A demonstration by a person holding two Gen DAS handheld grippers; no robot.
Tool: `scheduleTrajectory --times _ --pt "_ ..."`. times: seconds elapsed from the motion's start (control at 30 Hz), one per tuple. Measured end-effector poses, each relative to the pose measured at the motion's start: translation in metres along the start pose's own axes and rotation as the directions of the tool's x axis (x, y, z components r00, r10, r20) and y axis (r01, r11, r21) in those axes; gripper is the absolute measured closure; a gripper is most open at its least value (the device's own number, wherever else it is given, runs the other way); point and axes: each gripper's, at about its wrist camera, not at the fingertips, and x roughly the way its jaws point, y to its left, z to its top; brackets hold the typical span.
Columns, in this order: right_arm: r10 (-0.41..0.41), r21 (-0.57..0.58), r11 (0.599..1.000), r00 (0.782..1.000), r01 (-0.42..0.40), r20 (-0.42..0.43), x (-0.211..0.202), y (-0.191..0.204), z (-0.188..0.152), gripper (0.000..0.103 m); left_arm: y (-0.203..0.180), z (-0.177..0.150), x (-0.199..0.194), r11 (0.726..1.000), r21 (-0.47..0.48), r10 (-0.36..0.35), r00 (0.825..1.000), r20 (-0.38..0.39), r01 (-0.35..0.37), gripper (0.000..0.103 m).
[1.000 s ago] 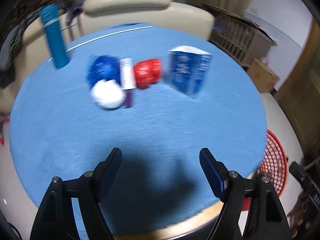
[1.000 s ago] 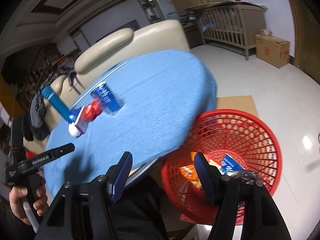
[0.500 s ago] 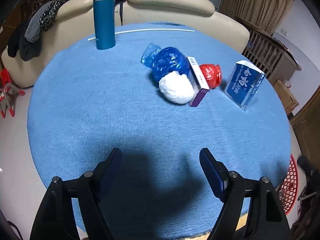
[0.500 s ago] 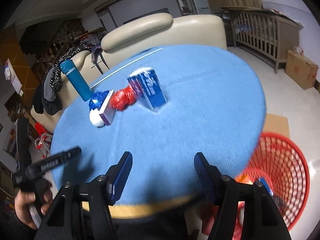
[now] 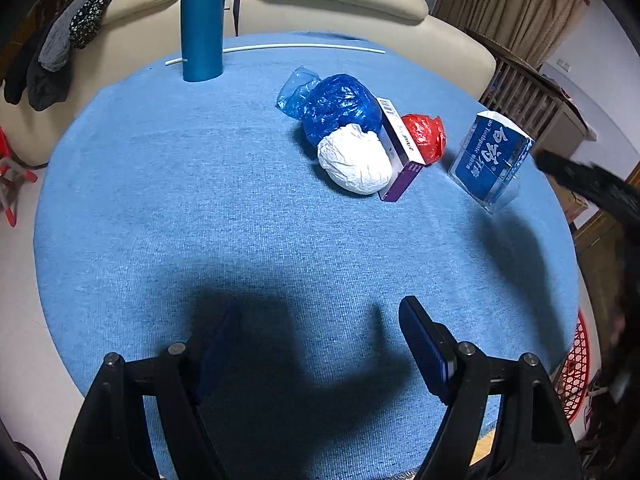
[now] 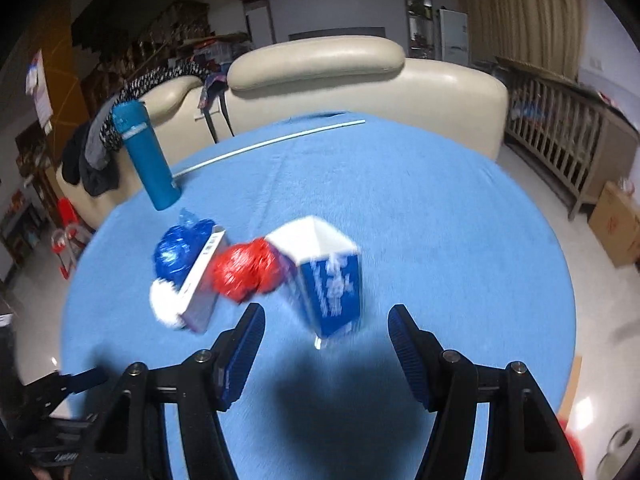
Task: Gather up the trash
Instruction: 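Return to the table and grasp the white-blue toothpaste box with the right gripper, then grasp the white plastic bag with the left gripper while the right holds the toothpaste box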
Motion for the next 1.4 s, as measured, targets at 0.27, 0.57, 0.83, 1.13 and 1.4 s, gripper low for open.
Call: scheduleTrajectory --times 0.27,0.57,0.83,1.13,1.4 --pt "-0.016 -0.093 0.996 0.999 0.012 -0.039 0.048 0.002 0.019 0.035 0.004 0.007 0.008 1.0 -0.01 -0.013 1.0 -0.008 0.013 0.023" --pt "0.039 -0.046 0.998 0.999 -0.038 0.025 0.043 0.004 0.021 0.061 0.002 0.013 0.012 1.0 -0.001 -0.003 1.0 -0.004 0.003 0.023" --pt "0.113 0.061 0.99 0.978 -0.126 0.178 -0.019 -0.006 0.031 0.061 -0.009 0.036 0.014 1.0 0.026 0.001 0.999 0.037 -0.002 0.023" --pt "0.17 0.107 0.975 0.967 -0.193 0.188 -0.058 -0.007 -0.004 0.061 -0.026 0.075 0.05 0.992 0.123 0.022 1.0 0.003 -0.022 0.023" --pt "0.165 0.172 0.967 0.977 -0.187 0.133 -0.052 -0.025 -0.027 0.061 -0.009 0.099 0.072 0.999 0.041 0.034 0.999 -0.013 -0.033 0.023"
